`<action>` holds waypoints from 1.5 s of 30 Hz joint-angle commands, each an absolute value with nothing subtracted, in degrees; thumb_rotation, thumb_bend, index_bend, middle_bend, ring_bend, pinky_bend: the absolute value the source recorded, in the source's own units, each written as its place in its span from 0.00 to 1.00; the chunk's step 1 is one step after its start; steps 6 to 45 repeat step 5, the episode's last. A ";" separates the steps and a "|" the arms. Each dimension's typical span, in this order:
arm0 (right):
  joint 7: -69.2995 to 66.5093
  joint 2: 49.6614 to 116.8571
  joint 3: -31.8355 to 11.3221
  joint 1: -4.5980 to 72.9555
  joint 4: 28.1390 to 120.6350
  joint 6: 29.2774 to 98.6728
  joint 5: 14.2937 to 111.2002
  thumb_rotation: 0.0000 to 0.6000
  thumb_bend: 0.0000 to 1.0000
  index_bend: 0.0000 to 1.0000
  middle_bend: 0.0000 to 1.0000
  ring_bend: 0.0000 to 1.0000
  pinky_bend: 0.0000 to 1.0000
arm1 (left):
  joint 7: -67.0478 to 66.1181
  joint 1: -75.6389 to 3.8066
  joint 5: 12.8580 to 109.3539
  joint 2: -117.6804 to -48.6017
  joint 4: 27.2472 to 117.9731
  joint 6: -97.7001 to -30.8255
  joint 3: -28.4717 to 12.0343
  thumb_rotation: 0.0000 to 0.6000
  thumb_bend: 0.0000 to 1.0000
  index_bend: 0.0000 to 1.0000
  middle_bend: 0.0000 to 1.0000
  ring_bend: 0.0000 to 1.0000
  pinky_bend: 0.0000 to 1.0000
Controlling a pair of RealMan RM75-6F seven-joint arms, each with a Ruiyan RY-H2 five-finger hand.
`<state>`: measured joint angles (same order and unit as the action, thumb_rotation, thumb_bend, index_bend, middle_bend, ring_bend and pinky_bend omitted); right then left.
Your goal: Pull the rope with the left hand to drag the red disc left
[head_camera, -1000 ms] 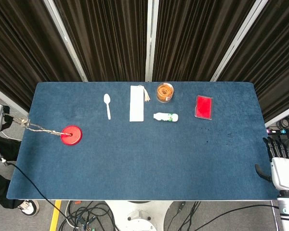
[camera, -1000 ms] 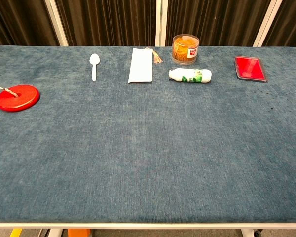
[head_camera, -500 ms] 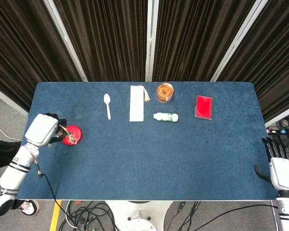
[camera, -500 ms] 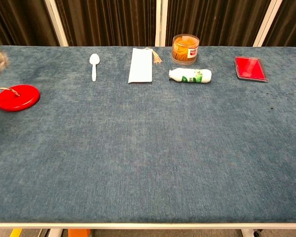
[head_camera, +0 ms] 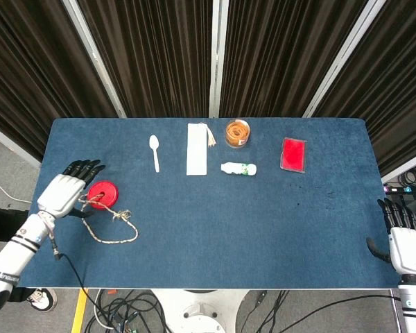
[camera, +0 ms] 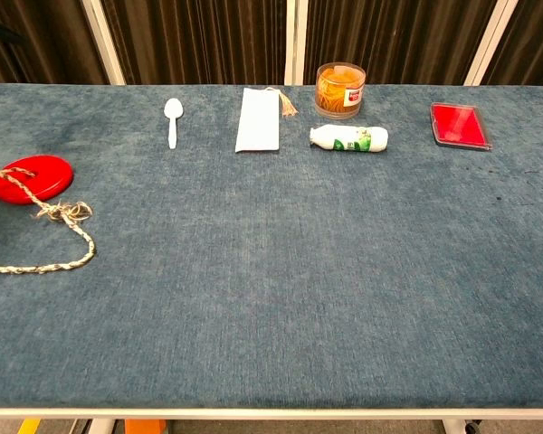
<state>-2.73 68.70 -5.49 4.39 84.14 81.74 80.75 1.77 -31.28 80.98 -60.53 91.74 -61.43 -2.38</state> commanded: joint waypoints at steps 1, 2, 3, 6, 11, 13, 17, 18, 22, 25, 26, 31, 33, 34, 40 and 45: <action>-2.79 68.41 -5.60 4.33 84.62 82.27 81.13 1.00 0.23 0.00 0.06 0.00 0.00 | -2.52 -23.74 85.73 -61.22 91.66 -73.26 0.37 1.00 0.09 0.00 0.00 0.00 0.06; -2.92 68.36 -5.55 4.31 84.68 82.36 81.32 1.00 0.23 0.00 0.05 0.00 0.00 | -3.78 -21.93 86.49 -62.14 90.65 -75.87 1.06 1.00 0.09 0.00 0.00 0.00 0.06; -3.18 68.28 -5.44 4.35 84.76 82.36 81.61 1.00 0.22 0.00 0.05 0.00 0.00 | -5.00 -19.61 87.33 -63.58 89.11 -78.99 1.96 1.00 0.09 0.00 0.00 0.00 0.06; -3.31 68.21 -5.24 4.34 84.75 82.27 81.82 1.00 0.22 0.00 0.05 0.00 0.00 | -4.76 -16.50 88.26 -65.52 87.22 -82.37 3.40 1.00 0.09 0.01 0.00 0.00 0.06; -3.31 68.21 -5.24 4.34 84.75 82.27 81.82 1.00 0.22 0.00 0.05 0.00 0.00 | -4.76 -16.50 88.26 -65.52 87.22 -82.37 3.40 1.00 0.09 0.01 0.00 0.00 0.06; -3.31 68.21 -5.24 4.34 84.75 82.27 81.82 1.00 0.22 0.00 0.05 0.00 0.00 | -4.76 -16.50 88.26 -65.52 87.22 -82.37 3.40 1.00 0.09 0.01 0.00 0.00 0.06; -3.31 68.21 -5.24 4.34 84.75 82.27 81.82 1.00 0.22 0.00 0.05 0.00 0.00 | -4.76 -16.50 88.26 -65.52 87.22 -82.37 3.40 1.00 0.09 0.01 0.00 0.00 0.06; -3.31 68.21 -5.24 4.34 84.75 82.27 81.82 1.00 0.22 0.00 0.05 0.00 0.00 | -4.76 -16.50 88.26 -65.52 87.22 -82.37 3.40 1.00 0.09 0.01 0.00 0.00 0.06; -3.31 68.21 -5.24 4.34 84.75 82.27 81.82 1.00 0.22 0.00 0.05 0.00 0.00 | -4.76 -16.50 88.26 -65.52 87.22 -82.37 3.40 1.00 0.09 0.01 0.00 0.00 0.06; -3.31 68.21 -5.24 4.34 84.75 82.27 81.82 1.00 0.22 0.00 0.05 0.00 0.00 | -4.76 -16.50 88.26 -65.52 87.22 -82.37 3.40 1.00 0.09 0.01 0.00 0.00 0.06; -3.31 68.21 -5.24 4.34 84.75 82.27 81.82 1.00 0.22 0.00 0.05 0.00 0.00 | -4.76 -16.50 88.26 -65.52 87.22 -82.37 3.40 1.00 0.09 0.01 0.00 0.00 0.06; -3.31 68.21 -5.24 4.34 84.75 82.27 81.82 1.00 0.22 0.00 0.05 0.00 0.00 | -4.76 -16.50 88.26 -65.52 87.22 -82.37 3.40 1.00 0.09 0.01 0.00 0.00 0.06; -3.31 68.21 -5.24 4.34 84.75 82.27 81.82 1.00 0.22 0.00 0.05 0.00 0.00 | -4.76 -16.50 88.26 -65.52 87.22 -82.37 3.40 1.00 0.09 0.01 0.00 0.00 0.06; -3.31 68.21 -5.24 4.34 84.75 82.27 81.82 1.00 0.22 0.00 0.05 0.00 0.00 | -4.76 -16.50 88.26 -65.52 87.22 -82.37 3.40 1.00 0.09 0.01 0.00 0.00 0.06; -3.31 68.21 -5.24 4.34 84.75 82.27 81.82 1.00 0.22 0.00 0.05 0.00 0.00 | -4.76 -16.50 88.26 -65.52 87.22 -82.37 3.40 1.00 0.09 0.01 0.00 0.00 0.06; -3.31 68.21 -5.24 4.34 84.75 82.27 81.82 1.00 0.22 0.00 0.05 0.00 0.00 | -4.76 -16.50 88.26 -65.52 87.22 -82.37 3.40 1.00 0.09 0.01 0.00 0.00 0.06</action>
